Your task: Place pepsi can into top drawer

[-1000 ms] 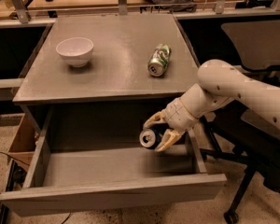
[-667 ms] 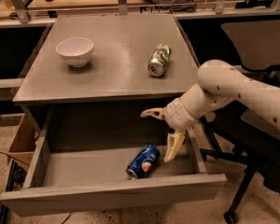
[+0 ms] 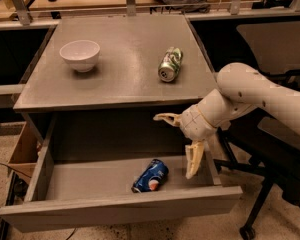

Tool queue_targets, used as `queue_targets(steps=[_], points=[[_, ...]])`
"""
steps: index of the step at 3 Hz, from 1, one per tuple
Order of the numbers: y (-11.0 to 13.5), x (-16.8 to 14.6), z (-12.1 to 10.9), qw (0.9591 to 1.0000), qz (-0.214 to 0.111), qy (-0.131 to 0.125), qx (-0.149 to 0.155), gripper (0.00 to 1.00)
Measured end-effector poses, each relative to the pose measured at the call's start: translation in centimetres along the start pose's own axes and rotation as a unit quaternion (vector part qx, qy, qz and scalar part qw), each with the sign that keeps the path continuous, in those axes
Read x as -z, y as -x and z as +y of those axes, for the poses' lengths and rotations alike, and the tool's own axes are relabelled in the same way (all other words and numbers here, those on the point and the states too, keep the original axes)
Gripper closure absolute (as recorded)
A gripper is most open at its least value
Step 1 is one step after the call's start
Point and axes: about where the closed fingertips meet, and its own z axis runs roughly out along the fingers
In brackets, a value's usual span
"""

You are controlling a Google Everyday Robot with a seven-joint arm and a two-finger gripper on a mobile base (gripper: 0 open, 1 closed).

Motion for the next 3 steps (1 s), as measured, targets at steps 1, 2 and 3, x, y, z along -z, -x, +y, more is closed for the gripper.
queue_targets(steps=[1,2,3], points=[[0.8,1.8,1.3,0.9998,0.017,-0.008,-0.001,0.0],[2.2,4.9,3.8,0.9977,0.06,-0.03,-0.008,0.0],[2.8,6.5,5.7,0.9938,0.098,-0.044,-0.026,0.0]])
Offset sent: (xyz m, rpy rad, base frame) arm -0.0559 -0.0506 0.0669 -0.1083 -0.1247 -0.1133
